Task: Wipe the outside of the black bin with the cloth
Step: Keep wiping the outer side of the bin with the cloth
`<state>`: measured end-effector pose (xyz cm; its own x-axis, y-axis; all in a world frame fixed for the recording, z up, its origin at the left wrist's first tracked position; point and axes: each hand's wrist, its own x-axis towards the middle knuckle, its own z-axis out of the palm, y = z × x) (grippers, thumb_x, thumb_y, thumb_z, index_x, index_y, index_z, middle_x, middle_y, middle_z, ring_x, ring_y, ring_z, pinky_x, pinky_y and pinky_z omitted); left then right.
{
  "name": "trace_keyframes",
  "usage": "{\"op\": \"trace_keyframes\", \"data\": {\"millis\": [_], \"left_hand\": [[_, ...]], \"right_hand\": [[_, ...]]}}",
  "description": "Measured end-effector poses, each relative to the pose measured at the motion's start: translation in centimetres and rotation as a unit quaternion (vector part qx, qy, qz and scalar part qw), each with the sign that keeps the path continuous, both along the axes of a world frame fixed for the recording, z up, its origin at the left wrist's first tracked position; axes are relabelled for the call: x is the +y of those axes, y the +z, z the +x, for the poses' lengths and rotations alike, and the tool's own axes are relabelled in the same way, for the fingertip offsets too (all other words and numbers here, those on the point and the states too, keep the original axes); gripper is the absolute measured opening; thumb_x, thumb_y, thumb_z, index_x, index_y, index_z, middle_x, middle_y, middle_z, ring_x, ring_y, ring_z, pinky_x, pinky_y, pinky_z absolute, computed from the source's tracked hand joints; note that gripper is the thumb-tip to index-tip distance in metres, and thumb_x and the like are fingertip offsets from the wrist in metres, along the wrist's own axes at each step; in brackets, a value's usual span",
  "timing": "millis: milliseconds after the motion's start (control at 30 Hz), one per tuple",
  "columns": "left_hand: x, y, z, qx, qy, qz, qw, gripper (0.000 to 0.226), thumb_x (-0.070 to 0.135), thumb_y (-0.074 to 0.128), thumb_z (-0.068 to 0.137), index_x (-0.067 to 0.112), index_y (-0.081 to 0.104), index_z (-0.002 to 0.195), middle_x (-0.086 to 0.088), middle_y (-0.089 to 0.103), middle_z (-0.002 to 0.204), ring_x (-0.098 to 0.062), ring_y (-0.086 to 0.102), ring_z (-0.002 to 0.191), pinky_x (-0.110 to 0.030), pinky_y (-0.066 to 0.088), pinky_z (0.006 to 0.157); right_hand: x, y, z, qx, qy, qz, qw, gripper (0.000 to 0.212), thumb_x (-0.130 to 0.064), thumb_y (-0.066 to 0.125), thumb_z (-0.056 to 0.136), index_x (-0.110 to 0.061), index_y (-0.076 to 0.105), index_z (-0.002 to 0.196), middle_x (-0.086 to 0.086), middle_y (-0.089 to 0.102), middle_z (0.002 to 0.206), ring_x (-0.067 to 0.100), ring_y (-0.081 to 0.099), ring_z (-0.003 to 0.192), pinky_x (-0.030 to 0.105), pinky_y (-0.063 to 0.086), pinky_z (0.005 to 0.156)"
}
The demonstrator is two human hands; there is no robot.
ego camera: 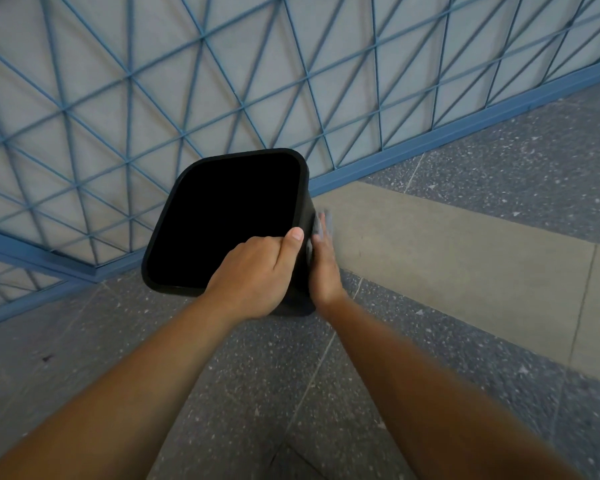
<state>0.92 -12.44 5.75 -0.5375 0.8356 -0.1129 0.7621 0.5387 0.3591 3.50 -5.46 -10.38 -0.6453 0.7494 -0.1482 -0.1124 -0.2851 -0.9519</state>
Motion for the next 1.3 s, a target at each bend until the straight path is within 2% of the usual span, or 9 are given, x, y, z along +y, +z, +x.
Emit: {"op": "trace_keyframes", "data": {"millis": [233, 400, 533, 700, 800, 867, 1000, 1167, 1300], "left_hand": [[0.0, -0.4, -0.4, -0.002, -0.003, 0.002, 1.0, 0.058, 0.044, 0.026, 0.106, 0.02, 0.043, 0.056, 0.002, 0.048, 0.051, -0.013, 0.053, 0.051, -0.033, 0.033, 0.056], [0.1, -0.4, -0.5, -0.009, 0.0, 0.011, 1.0, 0.055, 0.043, 0.026, 0.106, 0.023, 0.051, 0.062, 0.002, 0.06, 0.061, -0.012, 0.06, 0.062, -0.035, 0.042, 0.062], [0.0, -0.4, -0.5, -0.007, 0.001, 0.007, 1.0, 0.055, 0.043, 0.025, 0.107, 0.02, 0.053, 0.064, 0.001, 0.06, 0.061, -0.017, 0.061, 0.063, -0.038, 0.047, 0.065], [0.1, -0.3, -0.3, 0.001, 0.009, -0.007, 1.0, 0.055, 0.045, 0.024, 0.106, 0.022, 0.053, 0.065, 0.001, 0.061, 0.066, -0.02, 0.063, 0.07, -0.037, 0.045, 0.069], [-0.1, -0.2, -0.3, -0.008, 0.006, -0.011, 1.0, 0.055, 0.046, 0.023, 0.106, 0.02, 0.065, 0.083, 0.0, 0.068, 0.077, -0.019, 0.067, 0.079, -0.039, 0.051, 0.076], [-0.1, -0.2, -0.2, -0.009, 0.013, -0.018, 1.0, 0.054, 0.047, 0.023, 0.106, 0.023, 0.055, 0.07, 0.003, 0.061, 0.068, -0.02, 0.063, 0.074, -0.037, 0.046, 0.071], [0.2, -0.1, -0.1, 0.019, 0.017, -0.02, 0.999, 0.056, 0.046, 0.023, 0.106, 0.022, 0.045, 0.06, 0.002, 0.058, 0.063, -0.015, 0.056, 0.063, -0.035, 0.039, 0.067], [0.2, -0.2, -0.4, 0.005, 0.004, -0.017, 1.0, 0.055, 0.046, 0.022, 0.106, 0.022, 0.056, 0.069, 0.0, 0.065, 0.07, -0.022, 0.065, 0.073, -0.039, 0.048, 0.071], [0.2, -0.2, -0.4, 0.02, -0.003, -0.014, 1.0, 0.058, 0.045, 0.023, 0.106, 0.02, 0.046, 0.059, -0.001, 0.055, 0.056, -0.019, 0.058, 0.058, -0.037, 0.041, 0.061]], "right_hand": [[-3.6, -1.0, 0.9, 0.038, -0.01, 0.008, 0.999, 0.056, -0.062, 0.026, 0.1, -0.066, 0.017, 0.155, -0.012, 0.009, 0.179, 0.015, 0.001, 0.167, 0.056, 0.005, 0.135], [-1.7, 1.9, 0.0, 0.017, -0.029, 0.032, 0.999, 0.075, -0.06, 0.025, 0.094, -0.035, 0.02, 0.165, -0.015, 0.009, 0.177, 0.011, -0.002, 0.166, 0.05, 0.003, 0.137], [-4.3, 0.2, 1.2, 0.061, -0.036, 0.049, 0.996, 0.053, -0.054, 0.026, 0.103, -0.068, 0.02, 0.153, -0.027, 0.011, 0.173, 0.011, 0.001, 0.166, 0.055, 0.005, 0.136], [-2.0, 1.7, 0.6, -0.003, -0.028, 0.049, 0.998, 0.063, -0.055, 0.022, 0.1, -0.037, 0.017, 0.16, -0.021, 0.008, 0.171, 0.012, -0.001, 0.166, 0.047, 0.002, 0.137], [-3.4, 2.5, 0.7, 0.055, -0.036, 0.056, 0.996, 0.05, -0.054, 0.024, 0.102, -0.059, 0.022, 0.152, -0.037, 0.017, 0.164, 0.005, 0.008, 0.165, 0.046, 0.007, 0.137], [-3.9, 0.9, 1.0, 0.053, -0.036, 0.032, 0.997, 0.049, -0.056, 0.027, 0.102, -0.066, 0.022, 0.15, -0.034, 0.017, 0.168, 0.005, 0.007, 0.165, 0.051, 0.008, 0.137], [-1.8, 0.6, 0.5, -0.002, -0.015, 0.007, 1.0, 0.061, -0.065, 0.025, 0.094, -0.048, 0.017, 0.152, -0.009, 0.009, 0.178, 0.012, 0.0, 0.166, 0.05, 0.004, 0.137], [-2.8, 1.8, 0.8, 0.053, -0.022, 0.062, 0.996, 0.051, -0.054, 0.024, 0.103, -0.052, 0.019, 0.153, -0.035, 0.013, 0.167, 0.006, 0.001, 0.166, 0.045, 0.005, 0.137], [-3.2, -1.3, 0.9, 0.019, -0.02, 0.005, 1.0, 0.059, -0.059, 0.025, 0.1, -0.046, 0.014, 0.157, -0.013, 0.002, 0.177, 0.012, -0.005, 0.166, 0.052, 0.002, 0.137]]}}
